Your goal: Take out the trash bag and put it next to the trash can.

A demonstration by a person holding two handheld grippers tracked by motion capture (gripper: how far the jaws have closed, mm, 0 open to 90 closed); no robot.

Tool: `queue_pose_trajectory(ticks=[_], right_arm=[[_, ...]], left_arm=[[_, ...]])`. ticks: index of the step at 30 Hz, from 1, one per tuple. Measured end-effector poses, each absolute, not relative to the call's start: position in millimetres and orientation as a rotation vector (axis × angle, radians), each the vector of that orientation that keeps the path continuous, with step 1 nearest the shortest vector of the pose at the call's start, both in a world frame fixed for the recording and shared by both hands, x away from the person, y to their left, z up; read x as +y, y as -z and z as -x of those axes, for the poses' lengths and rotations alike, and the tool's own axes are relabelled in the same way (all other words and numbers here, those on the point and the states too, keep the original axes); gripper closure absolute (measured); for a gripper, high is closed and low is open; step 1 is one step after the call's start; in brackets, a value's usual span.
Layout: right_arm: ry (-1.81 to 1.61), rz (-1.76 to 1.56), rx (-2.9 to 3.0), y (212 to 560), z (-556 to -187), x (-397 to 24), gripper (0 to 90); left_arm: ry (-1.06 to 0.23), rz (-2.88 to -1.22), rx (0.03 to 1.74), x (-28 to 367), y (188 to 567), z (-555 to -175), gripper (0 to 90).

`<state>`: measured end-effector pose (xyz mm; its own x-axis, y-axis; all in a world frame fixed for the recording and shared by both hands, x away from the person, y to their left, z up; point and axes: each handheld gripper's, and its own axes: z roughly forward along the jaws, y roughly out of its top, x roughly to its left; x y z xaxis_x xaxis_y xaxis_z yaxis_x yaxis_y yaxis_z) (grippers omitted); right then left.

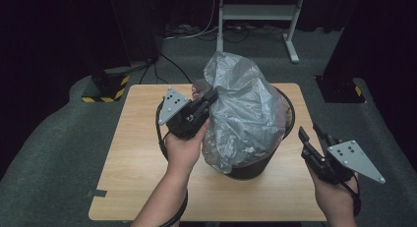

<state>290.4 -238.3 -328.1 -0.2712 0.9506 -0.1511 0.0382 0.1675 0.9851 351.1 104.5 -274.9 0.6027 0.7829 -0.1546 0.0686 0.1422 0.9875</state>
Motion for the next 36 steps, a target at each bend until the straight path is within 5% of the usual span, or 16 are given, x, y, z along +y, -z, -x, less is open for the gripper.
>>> queue_pose_trajectory(ticks=[15, 36], right_arm=[[-1.120, -1.132, 1.686, 419, -325, -258, 38.9], [-1.045, -1.389, 1.831, 486, -355, -282, 24.9]], left_arm=[[-0.640, -1.299, 0.741, 105, 268, -343, 88.9], [-0.707, -1.216, 0.655, 106, 241, -340, 89.1]])
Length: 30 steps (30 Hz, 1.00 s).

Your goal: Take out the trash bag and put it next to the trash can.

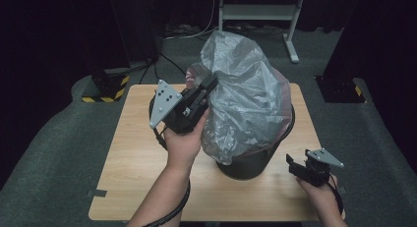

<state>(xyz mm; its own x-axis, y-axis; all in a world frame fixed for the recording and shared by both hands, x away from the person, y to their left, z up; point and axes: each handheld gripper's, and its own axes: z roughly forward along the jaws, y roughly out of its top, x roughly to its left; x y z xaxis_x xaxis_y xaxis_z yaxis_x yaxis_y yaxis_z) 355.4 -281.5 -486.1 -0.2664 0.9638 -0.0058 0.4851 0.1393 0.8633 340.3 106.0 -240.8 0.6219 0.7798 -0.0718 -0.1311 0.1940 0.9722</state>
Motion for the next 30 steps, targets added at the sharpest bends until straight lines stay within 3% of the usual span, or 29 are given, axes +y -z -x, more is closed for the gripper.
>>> queue_pose_trajectory(ticks=[7, 30], right_arm=[[-1.026, -1.392, 1.824, 489, -355, -281, 18.7], [-1.031, -1.390, 1.859, 492, -355, -281, 18.8]], left_arm=[[-0.736, -1.187, 0.622, 107, 226, -337, 89.1], [-0.798, -1.086, 0.574, 119, 193, -330, 89.1]])
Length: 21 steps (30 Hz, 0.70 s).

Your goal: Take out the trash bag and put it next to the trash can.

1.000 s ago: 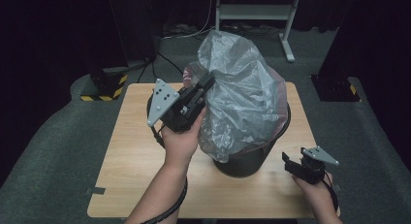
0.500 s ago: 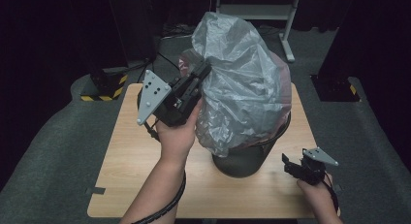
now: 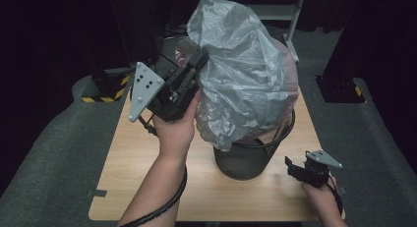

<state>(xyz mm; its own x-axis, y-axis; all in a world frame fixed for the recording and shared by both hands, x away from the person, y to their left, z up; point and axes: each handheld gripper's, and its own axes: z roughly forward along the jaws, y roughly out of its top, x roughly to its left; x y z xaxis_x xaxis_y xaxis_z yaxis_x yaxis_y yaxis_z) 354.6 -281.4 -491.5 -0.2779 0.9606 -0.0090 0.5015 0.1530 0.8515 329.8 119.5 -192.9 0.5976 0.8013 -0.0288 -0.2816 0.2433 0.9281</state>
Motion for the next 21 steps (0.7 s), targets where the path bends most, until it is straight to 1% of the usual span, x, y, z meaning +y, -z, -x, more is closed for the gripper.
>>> queue_pose_trajectory(ticks=[21], right_arm=[[-1.008, -1.395, 1.915, 499, -358, -278, 18.9]], left_arm=[[-0.890, -1.001, 0.599, 165, 174, -314, 89.2]])
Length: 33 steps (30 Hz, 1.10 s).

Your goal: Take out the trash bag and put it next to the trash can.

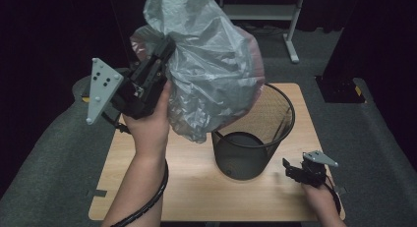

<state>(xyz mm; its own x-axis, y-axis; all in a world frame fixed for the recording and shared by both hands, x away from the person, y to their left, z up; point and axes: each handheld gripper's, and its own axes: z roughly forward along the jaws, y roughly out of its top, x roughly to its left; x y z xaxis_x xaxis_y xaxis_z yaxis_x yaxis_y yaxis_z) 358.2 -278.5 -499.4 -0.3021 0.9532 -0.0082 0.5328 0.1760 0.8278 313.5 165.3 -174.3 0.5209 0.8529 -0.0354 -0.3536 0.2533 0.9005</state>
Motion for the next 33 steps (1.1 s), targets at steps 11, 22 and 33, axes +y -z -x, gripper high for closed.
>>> queue_pose_trajectory(ticks=[11, 22, 33], right_arm=[[-0.989, -1.405, 1.928, 503, -360, -279, 19.3], [-0.963, -1.431, 1.957, 511, -363, -279, 22.0], [-0.954, -1.439, 1.967, 515, -363, -276, 22.9]], left_arm=[[-0.931, -0.972, 0.646, 200, 180, -306, 89.2], [-0.967, -0.994, 0.719, 234, 201, -296, 89.2], [-0.974, -1.012, 0.789, 265, 227, -295, 89.2]])
